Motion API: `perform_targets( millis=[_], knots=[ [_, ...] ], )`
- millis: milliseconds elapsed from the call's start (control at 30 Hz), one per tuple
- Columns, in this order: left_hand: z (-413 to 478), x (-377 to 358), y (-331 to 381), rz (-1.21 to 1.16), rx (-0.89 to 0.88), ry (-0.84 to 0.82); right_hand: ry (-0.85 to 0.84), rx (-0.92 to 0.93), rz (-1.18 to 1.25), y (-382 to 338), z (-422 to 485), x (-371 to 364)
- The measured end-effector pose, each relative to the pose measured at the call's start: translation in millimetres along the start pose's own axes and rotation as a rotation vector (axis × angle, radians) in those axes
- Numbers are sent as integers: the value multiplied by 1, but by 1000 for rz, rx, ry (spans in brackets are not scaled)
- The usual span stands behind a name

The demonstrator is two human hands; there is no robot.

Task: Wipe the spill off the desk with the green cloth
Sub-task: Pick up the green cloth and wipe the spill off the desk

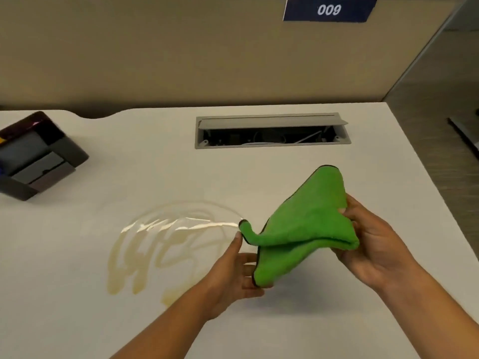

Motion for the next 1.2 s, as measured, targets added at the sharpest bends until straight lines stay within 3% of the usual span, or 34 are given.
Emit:
perform_targets(
  millis=[67, 133, 333, 433, 533, 600, 667, 733, 867, 967, 1067, 1200],
  knots=[
    [-15, 2, -16, -147, 11, -110, -147, -115, -31, 26, -24, -22],
    [-35, 14, -36, -285, 14, -110, -216, -192, -79, 57, -40, -38],
    [-87, 80, -77, -298, -274, 25, -240, -219, -251, 123, -56, -69],
    [-116, 120, -70, -294, -407, 188, -214, -216, -428, 146, -56, -73],
    [-141, 153, -57, -137, -541, 284, -141, -179, -708, 168, -54, -62],
    [-150, 170, -50, 92, -625, 361, -46, -114, -949, 184, -53, -51],
    [-157, 193, -47, 403, -671, 628, 65, -9, -1412, 194, -54, -41],
    [-172, 222, -46, 537, -716, 928, 143, 149, -1762, 203, -58, -48],
    [-196, 284, -37, 695, -813, 1137, 85, 304, -1728, 241, -44, -88],
    [-208, 332, -12, 947, -827, 1272, 32, 247, -1922, 284, -10, -123],
    [-208, 372, 6, 1184, -699, 1312, 16, 121, -2139, 322, 19, -139],
    [-200, 399, 4, 1307, -573, 1316, 109, 237, -2175, 340, 28, -136]
  ],
)
Point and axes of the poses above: each hand's wrist, its own z-axis towards the middle knuckle, its own x-axis out of the back of the hand, y = z × x, the point moved 5 cm from there along z, towards the middle knuckle, and after that the axes turned 2 degrees about -z, right-handed, at the moved point
